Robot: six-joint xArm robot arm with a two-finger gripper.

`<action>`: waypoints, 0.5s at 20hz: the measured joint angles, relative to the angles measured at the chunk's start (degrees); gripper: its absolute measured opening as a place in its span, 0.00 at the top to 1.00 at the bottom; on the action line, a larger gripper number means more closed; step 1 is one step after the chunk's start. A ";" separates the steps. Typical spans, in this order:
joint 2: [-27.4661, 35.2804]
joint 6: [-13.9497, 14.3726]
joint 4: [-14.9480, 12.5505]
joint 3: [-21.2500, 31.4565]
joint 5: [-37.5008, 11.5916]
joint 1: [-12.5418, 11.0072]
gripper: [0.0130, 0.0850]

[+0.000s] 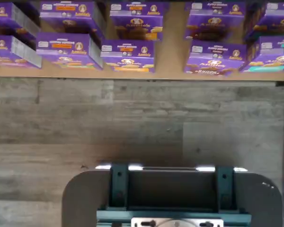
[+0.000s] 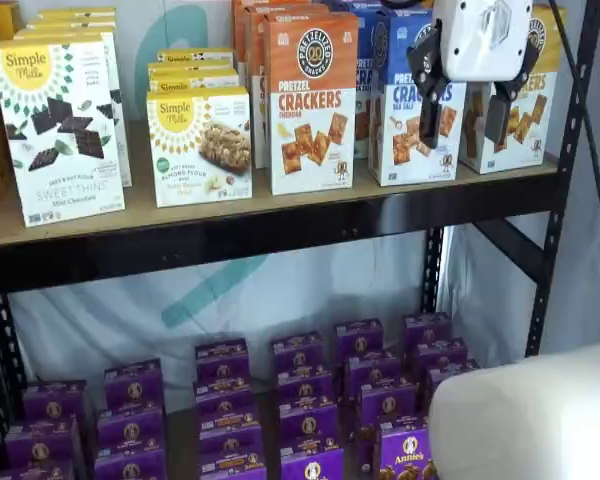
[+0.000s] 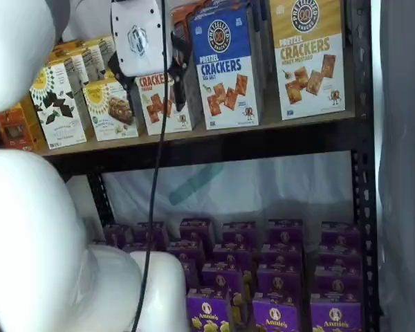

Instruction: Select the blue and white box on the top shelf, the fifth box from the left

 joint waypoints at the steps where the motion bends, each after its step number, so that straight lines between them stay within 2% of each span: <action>1: 0.02 0.12 -0.32 0.18 -0.51 0.25 0.00; 7: 2.07 1.61 -3.79 -0.19 -4.47 2.92 0.00; 10: 4.48 1.33 -4.51 -1.93 -5.72 2.77 0.00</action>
